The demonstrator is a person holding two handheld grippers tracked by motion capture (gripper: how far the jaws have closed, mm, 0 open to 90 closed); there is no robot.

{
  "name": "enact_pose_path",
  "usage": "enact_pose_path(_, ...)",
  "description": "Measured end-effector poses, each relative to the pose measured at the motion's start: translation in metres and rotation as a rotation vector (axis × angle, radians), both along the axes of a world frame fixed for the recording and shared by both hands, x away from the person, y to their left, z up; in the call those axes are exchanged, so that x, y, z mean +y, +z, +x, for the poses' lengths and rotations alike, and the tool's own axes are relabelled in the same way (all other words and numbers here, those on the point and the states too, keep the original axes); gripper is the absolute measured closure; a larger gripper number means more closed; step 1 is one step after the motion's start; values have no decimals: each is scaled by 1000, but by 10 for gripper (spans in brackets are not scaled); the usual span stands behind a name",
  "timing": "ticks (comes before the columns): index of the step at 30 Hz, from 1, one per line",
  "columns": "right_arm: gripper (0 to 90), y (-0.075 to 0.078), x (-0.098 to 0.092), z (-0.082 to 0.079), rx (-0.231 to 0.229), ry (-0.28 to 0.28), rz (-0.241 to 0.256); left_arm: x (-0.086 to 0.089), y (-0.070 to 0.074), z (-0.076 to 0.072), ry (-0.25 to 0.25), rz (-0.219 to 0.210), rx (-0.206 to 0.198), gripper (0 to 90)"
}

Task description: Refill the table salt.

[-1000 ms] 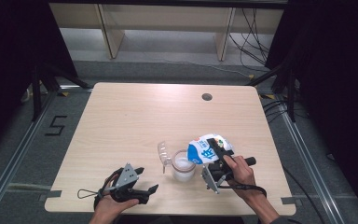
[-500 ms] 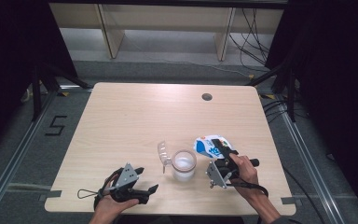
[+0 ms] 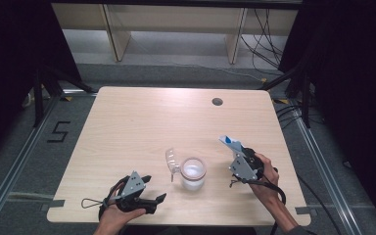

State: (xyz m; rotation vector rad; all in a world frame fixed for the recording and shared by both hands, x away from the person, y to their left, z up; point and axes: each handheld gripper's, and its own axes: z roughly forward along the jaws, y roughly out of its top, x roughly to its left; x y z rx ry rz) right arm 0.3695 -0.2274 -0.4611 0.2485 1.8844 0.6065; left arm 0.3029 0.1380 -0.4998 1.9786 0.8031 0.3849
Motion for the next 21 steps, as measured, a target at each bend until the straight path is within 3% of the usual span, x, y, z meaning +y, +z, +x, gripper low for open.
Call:
enact_pose_path(1,895,-1,-1,1,10,-4,10,-2,-1,0,6,-22,7,190)
enact_pose_path(8,897,-2,-7,8,67,-5,81,0,0,1,-3,1,-3,190)
enact_pose_path(10,896,-2,-11,10,81,-19,114,-2,-1,-1,11,-31,14,191)
enact_pose_path(11,896,-3,-13,11,91,-21,128,-1,0,0,-6,-13,-4,191)
enact_pose_path(13,896,-4,-15,13,109,-29,149,0,0,0,-5,-7,-1,191)
enact_pose_path(21,896,-13,-22,24,147,-55,177,-1,0,0,-10,-6,-4,190)
